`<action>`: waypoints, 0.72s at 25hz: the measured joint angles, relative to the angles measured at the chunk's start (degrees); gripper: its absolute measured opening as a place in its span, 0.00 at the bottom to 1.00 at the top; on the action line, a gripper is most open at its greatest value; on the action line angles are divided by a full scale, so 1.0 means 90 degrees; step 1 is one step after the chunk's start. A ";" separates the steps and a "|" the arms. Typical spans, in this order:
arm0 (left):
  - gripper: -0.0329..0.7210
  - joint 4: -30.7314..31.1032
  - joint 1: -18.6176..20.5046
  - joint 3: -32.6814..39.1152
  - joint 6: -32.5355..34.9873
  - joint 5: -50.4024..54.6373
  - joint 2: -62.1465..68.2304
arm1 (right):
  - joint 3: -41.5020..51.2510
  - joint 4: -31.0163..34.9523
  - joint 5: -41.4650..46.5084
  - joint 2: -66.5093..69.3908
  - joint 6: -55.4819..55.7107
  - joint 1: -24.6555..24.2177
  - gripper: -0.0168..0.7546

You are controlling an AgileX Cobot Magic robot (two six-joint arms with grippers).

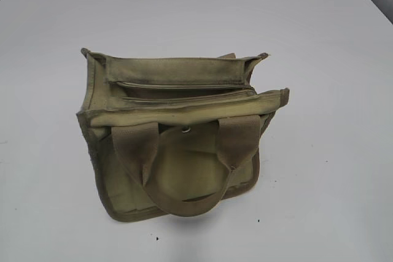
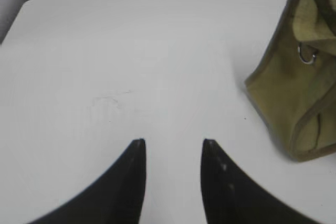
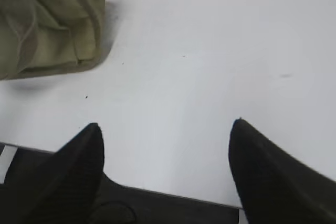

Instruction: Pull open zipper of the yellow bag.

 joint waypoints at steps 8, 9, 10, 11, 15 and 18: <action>0.37 0.0000 0.0073 0.0000 0.0000 0.0000 0.0000 | 0.0000 0.0496 -0.0033 -0.0628 0.0000 -0.0231 0.76; 0.37 0.0000 0.0066 0.0000 0.0000 0.0000 0.0000 | 0.0000 0.0564 -0.0039 -0.0628 0.0000 -0.0231 0.76; 0.37 0.0000 0.0061 0.0000 0.0000 0.0000 0.0000 | 0.0000 0.0598 -0.0056 -0.0628 0.0000 -0.0231 0.76; 0.37 0.0000 0.0053 0.0000 0.0000 0.0000 0.0000 | 0.0000 0.0619 -0.0076 -0.0628 0.0000 -0.0231 0.76; 0.36 0.0000 0.0053 0.0000 0.0000 0.0000 0.0000 | 0.0000 0.0641 -0.0095 -0.0628 0.0000 -0.0231 0.76; 0.36 0.0000 0.0053 0.0000 0.0000 0.0000 0.0000 | 0.0000 0.0650 -0.0095 -0.0628 0.0000 -0.0231 0.76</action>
